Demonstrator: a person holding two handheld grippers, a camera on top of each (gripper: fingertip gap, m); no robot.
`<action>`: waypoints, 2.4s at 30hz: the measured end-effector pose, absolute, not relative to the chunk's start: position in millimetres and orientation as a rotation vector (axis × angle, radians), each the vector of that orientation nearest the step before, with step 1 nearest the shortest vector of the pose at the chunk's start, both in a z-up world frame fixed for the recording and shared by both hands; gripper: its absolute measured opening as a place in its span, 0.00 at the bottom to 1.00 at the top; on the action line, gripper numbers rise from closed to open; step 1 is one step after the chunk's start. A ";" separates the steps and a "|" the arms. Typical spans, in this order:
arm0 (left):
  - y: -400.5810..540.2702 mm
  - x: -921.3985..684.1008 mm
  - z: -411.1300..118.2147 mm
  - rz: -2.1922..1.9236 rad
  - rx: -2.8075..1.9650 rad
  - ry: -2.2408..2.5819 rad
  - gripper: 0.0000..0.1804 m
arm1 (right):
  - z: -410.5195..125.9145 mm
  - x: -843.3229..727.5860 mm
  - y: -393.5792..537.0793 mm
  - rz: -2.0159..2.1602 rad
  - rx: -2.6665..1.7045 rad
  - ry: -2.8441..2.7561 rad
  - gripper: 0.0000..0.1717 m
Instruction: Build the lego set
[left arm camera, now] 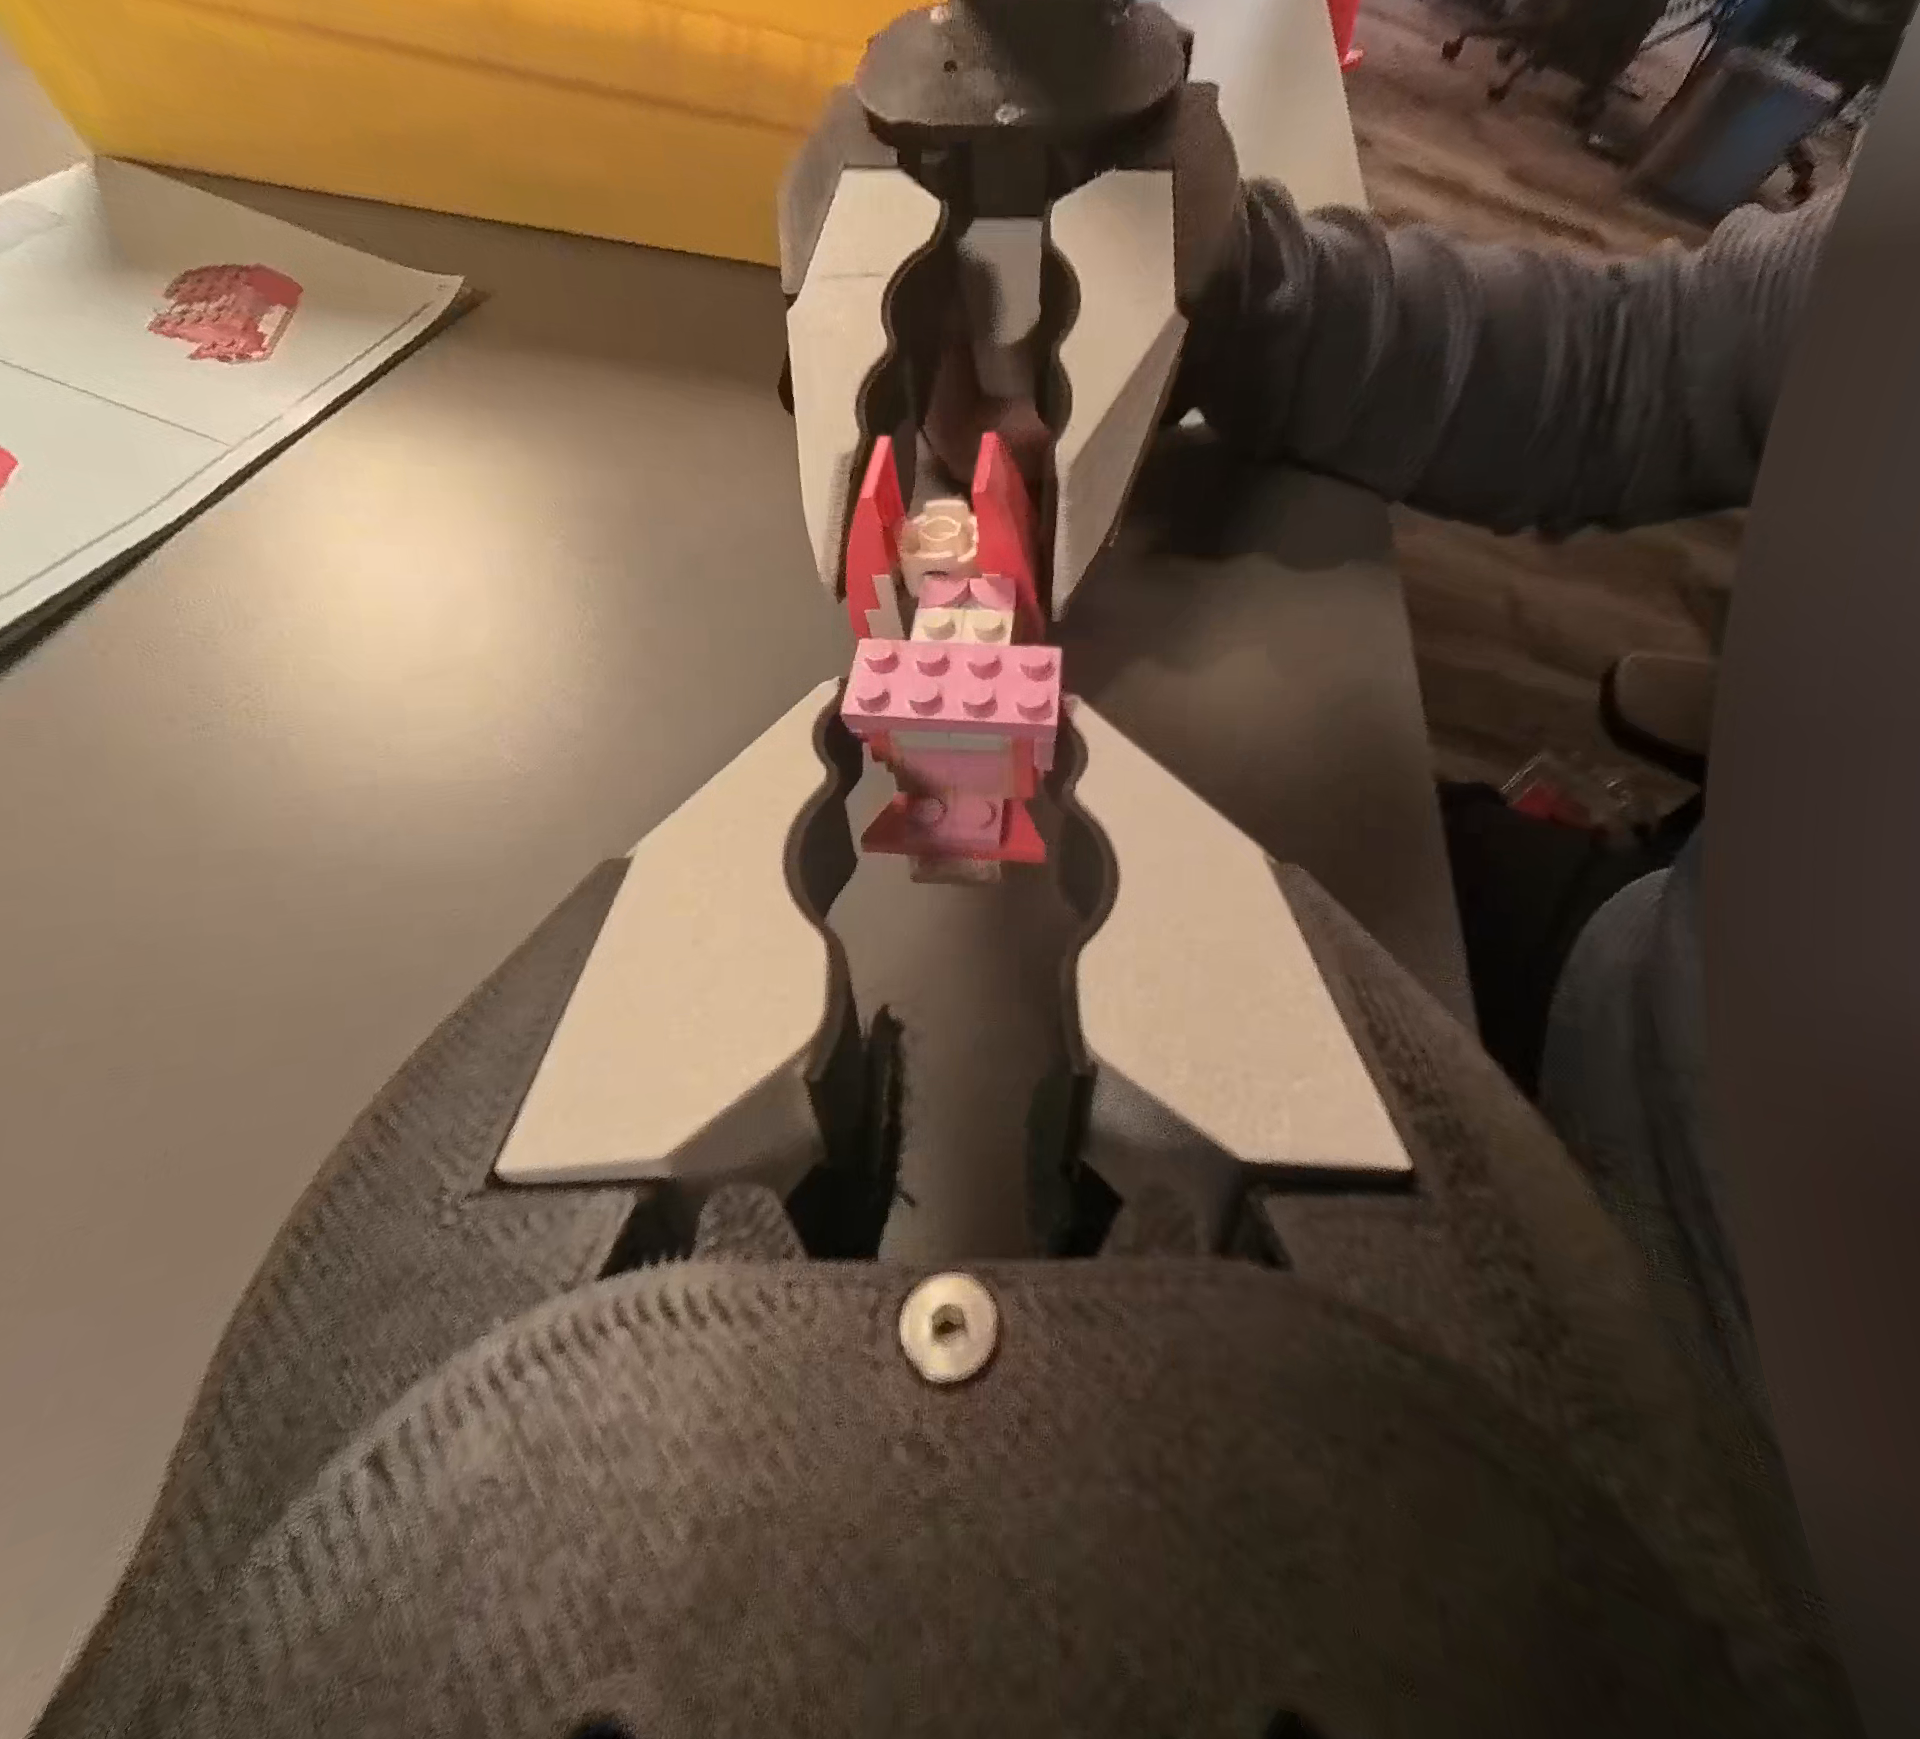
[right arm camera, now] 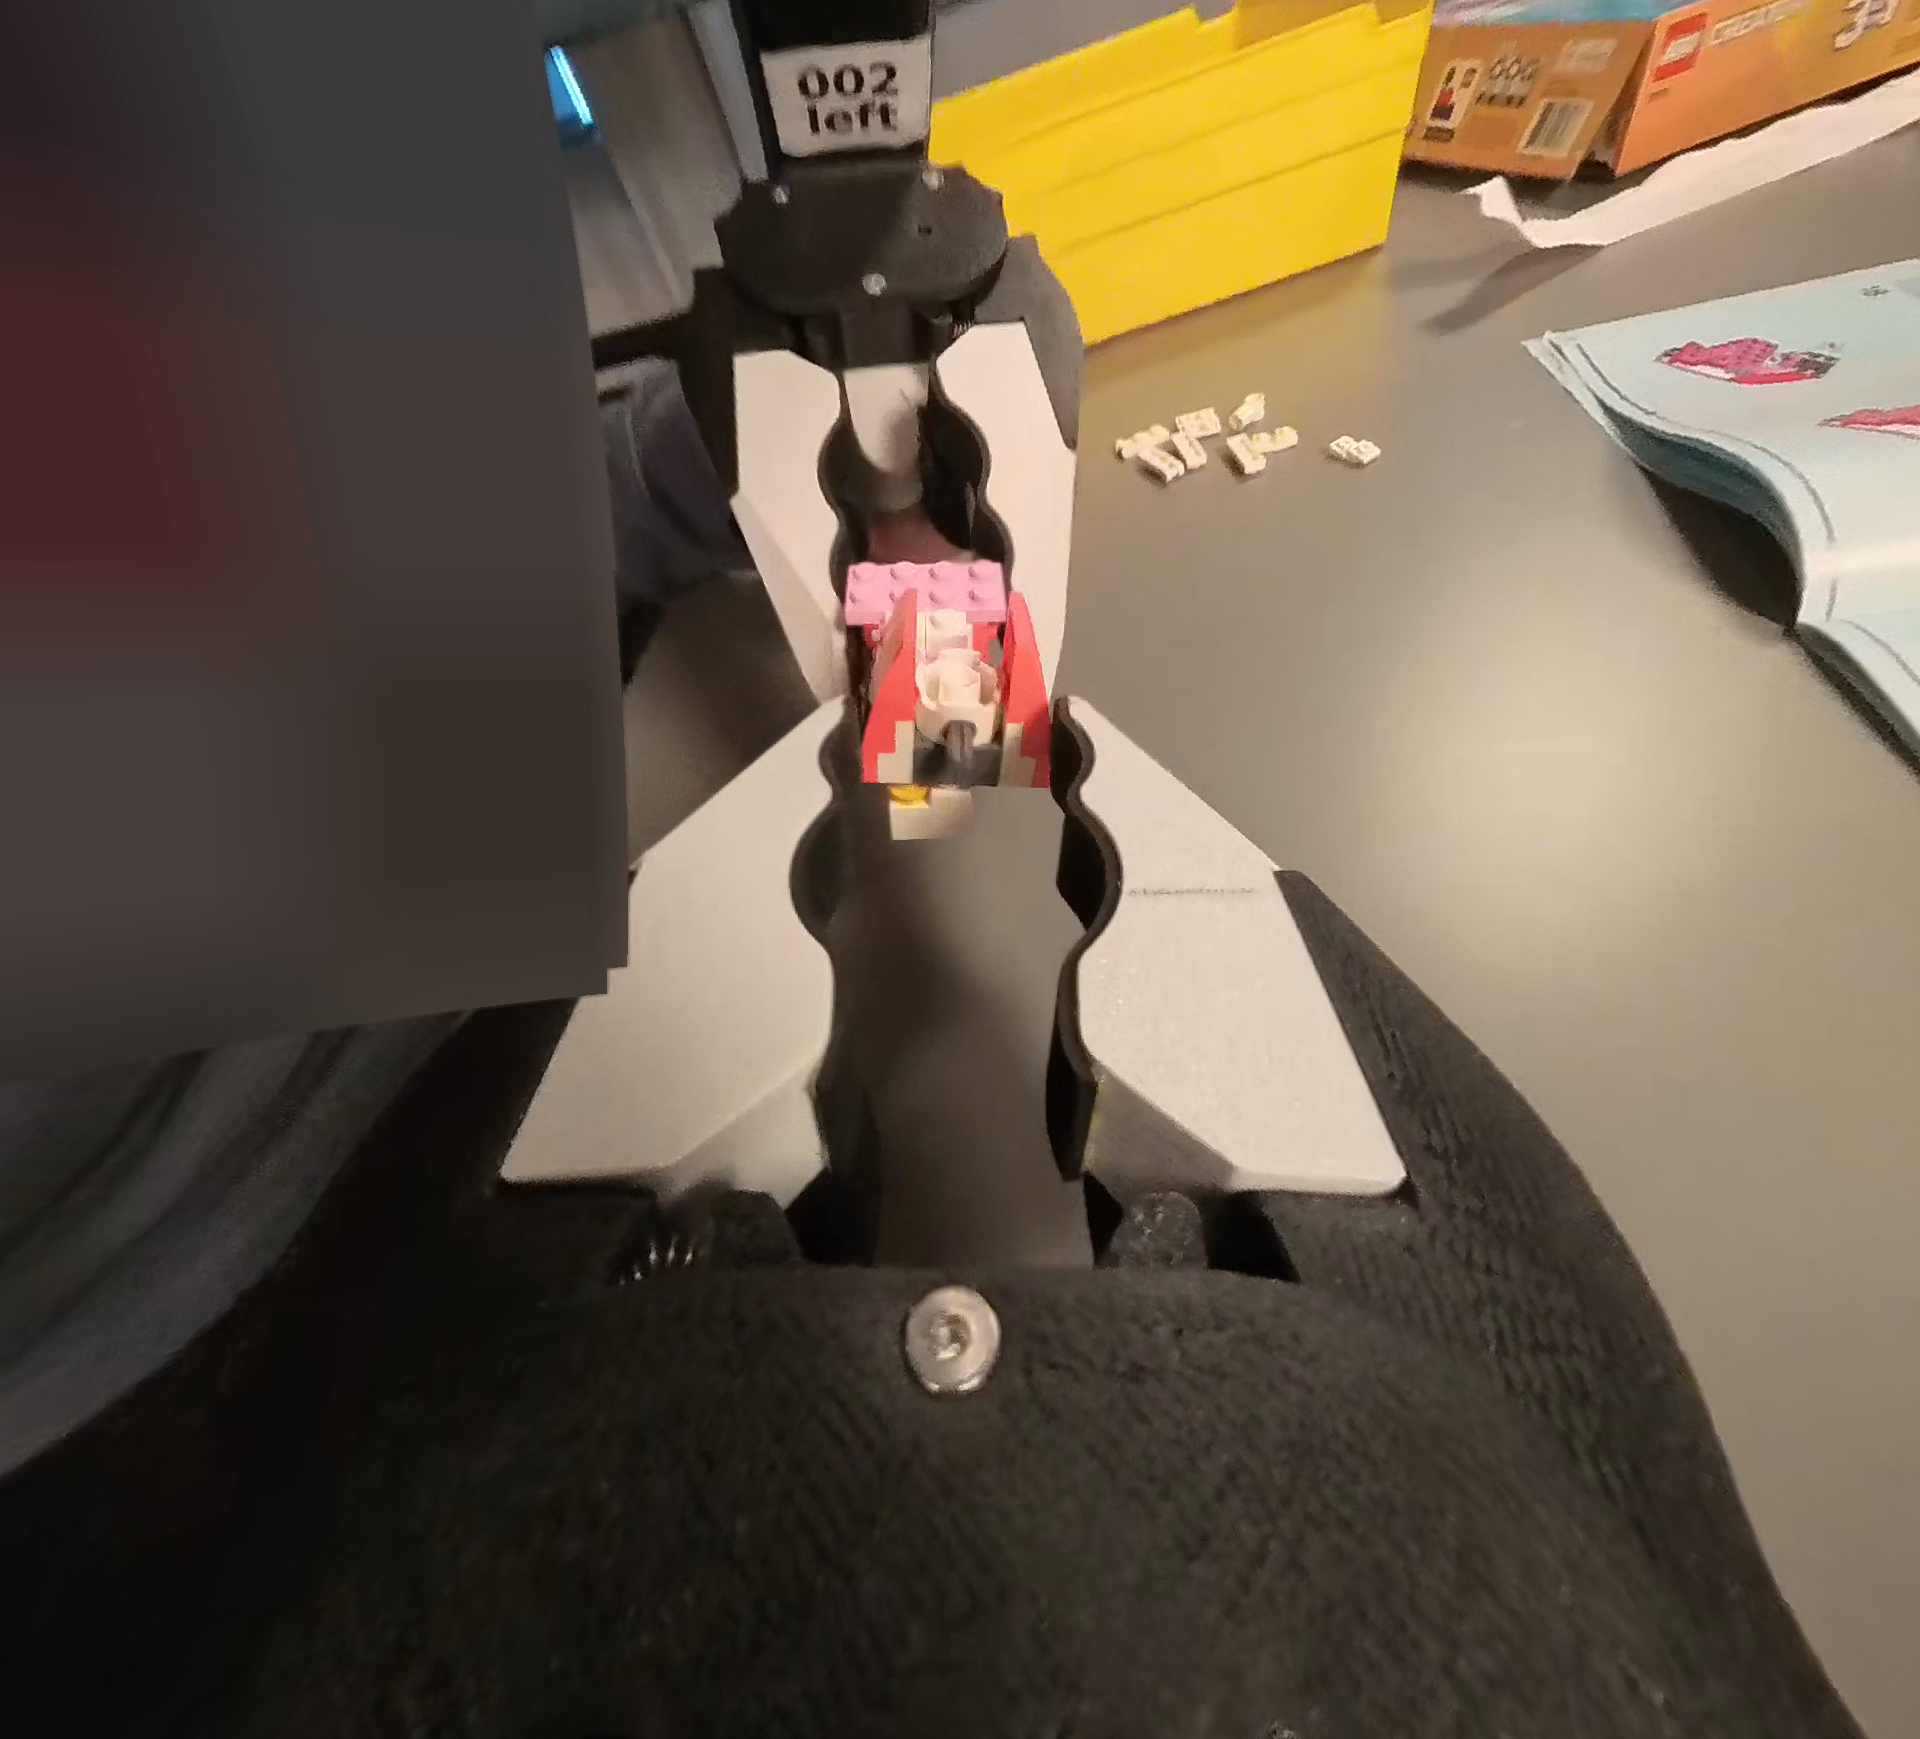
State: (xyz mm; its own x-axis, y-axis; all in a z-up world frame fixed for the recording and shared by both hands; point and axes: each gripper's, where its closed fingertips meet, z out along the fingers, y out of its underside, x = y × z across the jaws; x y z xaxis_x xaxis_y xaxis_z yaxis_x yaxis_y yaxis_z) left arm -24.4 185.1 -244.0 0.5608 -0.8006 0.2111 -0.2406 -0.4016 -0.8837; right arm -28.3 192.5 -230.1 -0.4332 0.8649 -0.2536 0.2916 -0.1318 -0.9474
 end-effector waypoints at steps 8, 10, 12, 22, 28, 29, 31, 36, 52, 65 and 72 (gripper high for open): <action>181.0 -31.0 -281.7 -0.660 -2.040 0.966 0.19 | -272.8 -29.9 186.6 1.265 -1.349 -1.963 0.20; 179.4 -32.3 -285.5 -0.637 -2.054 0.990 0.19 | -275.3 -31.5 184.5 1.232 -1.332 -1.990 0.21; 178.7 -33.4 -286.4 -0.633 -2.057 0.994 0.19 | -275.1 -32.4 184.1 1.224 -1.325 -1.992 0.21; 173.4 -33.9 -297.7 -0.569 -2.098 1.062 0.17 | -275.6 -33.0 181.6 1.161 -1.244 -2.021 0.21; 178.6 -34.4 -282.5 -0.431 -1.928 1.087 0.15 | -258.6 -35.1 182.8 1.109 -1.068 -1.954 0.20; 179.3 -34.5 -276.9 -0.431 -1.896 1.072 0.15 | -253.0 -35.9 183.1 1.090 -1.028 -1.933 0.20; 181.3 -35.9 -269.2 -0.391 -1.847 1.070 0.15 | -246.2 -37.5 183.7 1.008 -0.945 -1.914 0.20; 181.8 -36.7 -254.8 -0.284 -1.727 1.093 0.15 | -232.1 -37.9 180.3 0.922 -0.844 -1.880 0.20; 179.5 -32.3 -241.6 -0.245 -1.610 1.096 0.15 | -222.4 -31.7 171.3 0.891 -0.726 -1.853 0.20; 178.1 -30.4 -243.3 -0.345 -1.639 1.068 0.15 | -224.9 -30.9 171.5 0.954 -0.779 -1.848 0.20; 178.6 -29.4 -248.3 -0.350 -1.659 1.077 0.14 | -231.1 -29.9 173.0 0.972 -0.837 -1.874 0.20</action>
